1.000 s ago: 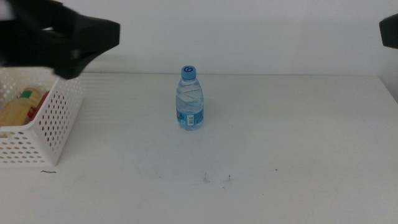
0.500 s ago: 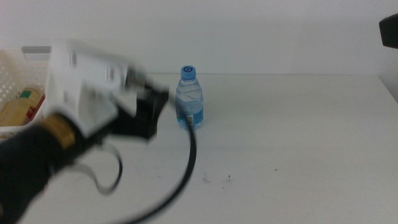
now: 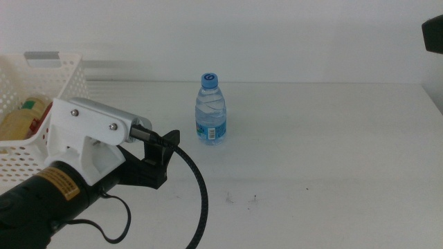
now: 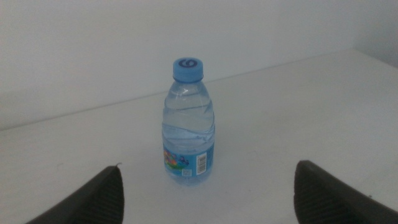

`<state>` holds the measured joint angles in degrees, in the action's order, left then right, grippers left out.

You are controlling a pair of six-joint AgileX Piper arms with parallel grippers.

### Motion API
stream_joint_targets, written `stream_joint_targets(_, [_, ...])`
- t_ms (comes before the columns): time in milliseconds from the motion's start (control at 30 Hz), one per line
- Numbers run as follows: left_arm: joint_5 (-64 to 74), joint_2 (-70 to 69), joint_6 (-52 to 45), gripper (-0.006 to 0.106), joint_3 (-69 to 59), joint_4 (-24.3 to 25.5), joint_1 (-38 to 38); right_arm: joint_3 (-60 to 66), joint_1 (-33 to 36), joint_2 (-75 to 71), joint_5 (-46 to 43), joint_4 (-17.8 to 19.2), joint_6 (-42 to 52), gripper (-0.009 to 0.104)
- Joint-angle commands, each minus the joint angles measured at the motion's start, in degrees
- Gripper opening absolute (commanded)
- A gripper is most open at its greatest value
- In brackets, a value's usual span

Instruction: Use arms to grab the bottles and put them into the dustbin to the left of the table.

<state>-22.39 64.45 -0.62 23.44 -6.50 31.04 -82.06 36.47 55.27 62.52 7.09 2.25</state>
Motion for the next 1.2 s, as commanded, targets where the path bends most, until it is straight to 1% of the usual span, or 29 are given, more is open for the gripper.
stream_joint_targets(0, [-0.4, 0.0, -0.4, 0.094, -0.1, 0.4, 0.4, -0.4, 0.1, -0.1, -0.4, 0.2, 0.1, 0.093])
stream_joint_targets(100, [-4.1, 2.4, -0.3, 0.094, -0.1, 0.2, 0.4, -0.4, 0.1, -0.1, -0.8, 0.2, 0.1, 0.093])
stream_joint_targets(233, [-9.3, 9.8, 5.1, 0.094, -0.1, 1.1, 0.4, -0.4, 0.1, -0.1, -0.8, 0.2, 0.1, 0.093])
stream_joint_targets(400, [-28.5, 22.4, 7.0, 0.094, 0.2, 2.3, -0.3, -0.4, 0.1, -0.1, -0.8, 0.2, 0.1, 0.093])
stream_joint_targets(433, [-31.7, 25.4, 8.0, 0.094, 1.0, 3.5, -1.1, -0.4, 0.1, -0.1, -0.8, 0.2, 0.1, 0.093])
stream_joint_targets(500, [-34.8, 31.0, 12.9, 0.094, 3.3, 7.9, -3.5, -0.4, 0.1, -0.1, -0.8, 0.2, 0.1, 0.093])
stream_joint_targets(567, [-35.9, 36.0, 18.3, 0.094, 6.9, 16.0, -6.6, -0.4, 0.1, -0.1, -0.8, 0.2, 0.1, 0.093])
stream_joint_targets(667, [-37.0, 41.7, 20.5, 0.094, 12.1, 26.1, -10.2, -0.4, 0.1, -0.1, -0.8, 0.2, 0.1, 0.093])
stream_joint_targets(733, [-37.0, 44.6, 22.2, 0.094, 15.3, 29.3, -11.6, -0.4, 0.1, -0.1, -0.8, 0.2, 0.1, 0.093])
stream_joint_targets(933, [-35.9, 51.2, 21.9, 0.094, 21.4, 28.8, -11.6, -0.4, 0.1, -0.1, -0.8, 0.2, 0.1, 0.093])
stream_joint_targets(1167, [-30.5, 55.2, 21.6, 0.094, 28.0, 28.4, -11.6, -0.4, 0.1, -0.1, -0.8, 0.2, 0.1, 0.093])
